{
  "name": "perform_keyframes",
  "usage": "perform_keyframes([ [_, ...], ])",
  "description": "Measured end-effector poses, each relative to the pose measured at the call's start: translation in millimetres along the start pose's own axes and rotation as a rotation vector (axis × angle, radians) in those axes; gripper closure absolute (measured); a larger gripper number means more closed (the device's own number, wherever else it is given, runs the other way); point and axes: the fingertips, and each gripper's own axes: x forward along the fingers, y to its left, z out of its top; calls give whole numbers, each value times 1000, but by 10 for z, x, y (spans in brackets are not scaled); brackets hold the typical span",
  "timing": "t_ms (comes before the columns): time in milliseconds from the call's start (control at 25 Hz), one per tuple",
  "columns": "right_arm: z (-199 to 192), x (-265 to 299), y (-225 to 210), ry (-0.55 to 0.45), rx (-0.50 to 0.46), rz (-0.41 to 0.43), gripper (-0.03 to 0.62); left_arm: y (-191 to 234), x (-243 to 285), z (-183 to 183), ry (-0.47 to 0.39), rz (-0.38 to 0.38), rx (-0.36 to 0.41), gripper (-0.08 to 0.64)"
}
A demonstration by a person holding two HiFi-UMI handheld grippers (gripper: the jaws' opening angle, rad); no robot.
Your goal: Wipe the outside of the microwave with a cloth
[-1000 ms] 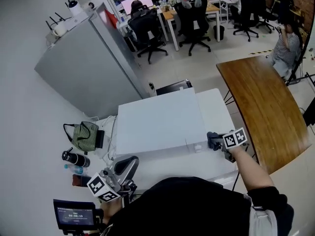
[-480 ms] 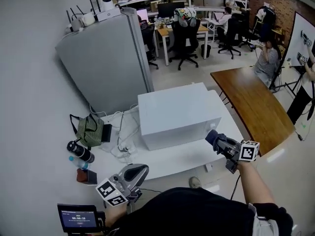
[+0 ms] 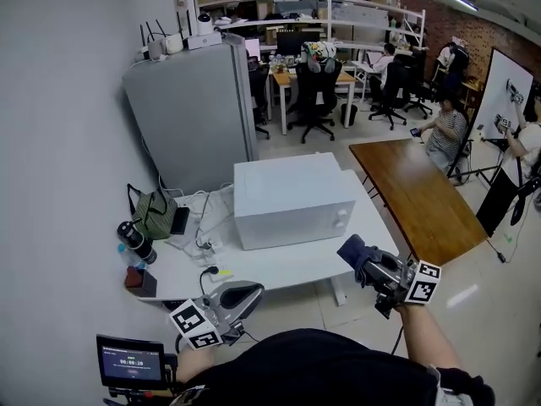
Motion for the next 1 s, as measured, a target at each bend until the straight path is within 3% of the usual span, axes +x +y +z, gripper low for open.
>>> perform_keyframes([
  [240, -91, -1085, 539, 39, -14, 73, 492, -1109, 564, -288, -24, 10, -4, 555],
  [480, -258, -1778, 873, 96, 10, 143, 489, -2011, 867, -606, 23, 37, -42, 555],
  [760, -281, -1796, 1318, 83, 34, 233, 486, -2323, 479, -374, -16, 146, 10, 555],
  [1000, -429, -1412, 1869, 102, -29, 271, 481, -2410, -129, -149, -48, 159, 30, 555],
])
